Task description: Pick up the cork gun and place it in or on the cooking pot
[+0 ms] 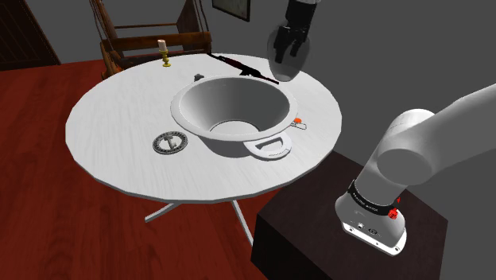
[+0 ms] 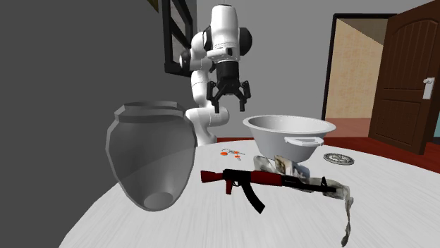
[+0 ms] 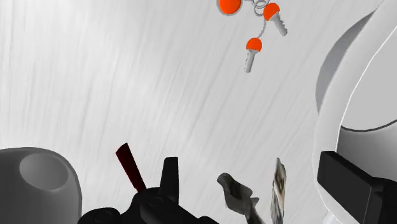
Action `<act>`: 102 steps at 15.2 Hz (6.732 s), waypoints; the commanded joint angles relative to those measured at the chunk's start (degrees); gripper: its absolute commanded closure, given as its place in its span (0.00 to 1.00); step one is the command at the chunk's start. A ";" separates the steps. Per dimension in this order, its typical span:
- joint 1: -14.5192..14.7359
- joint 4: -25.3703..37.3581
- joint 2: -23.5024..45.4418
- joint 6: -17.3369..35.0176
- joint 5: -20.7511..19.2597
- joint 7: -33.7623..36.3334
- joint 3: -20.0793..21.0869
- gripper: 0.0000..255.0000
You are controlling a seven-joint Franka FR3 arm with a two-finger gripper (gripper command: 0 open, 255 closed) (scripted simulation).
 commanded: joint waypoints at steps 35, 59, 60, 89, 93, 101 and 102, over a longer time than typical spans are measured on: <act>3.39 25.72 44.40 19.30 17.26 -40.21 -10.98 1.00; 3.35 34.44 42.21 8.73 15.17 -37.51 -11.44 1.00; 3.33 35.15 42.16 7.99 15.09 -37.37 -11.47 1.00; 6.44 43.75 34.41 -6.87 10.90 -29.11 -9.74 1.00; 8.77 35.51 27.03 -5.08 8.25 -24.06 -6.95 1.00; 11.88 23.62 15.15 -3.93 5.66 -13.77 -0.14 1.00; 12.23 22.48 13.91 -3.95 5.57 -12.49 0.78 1.00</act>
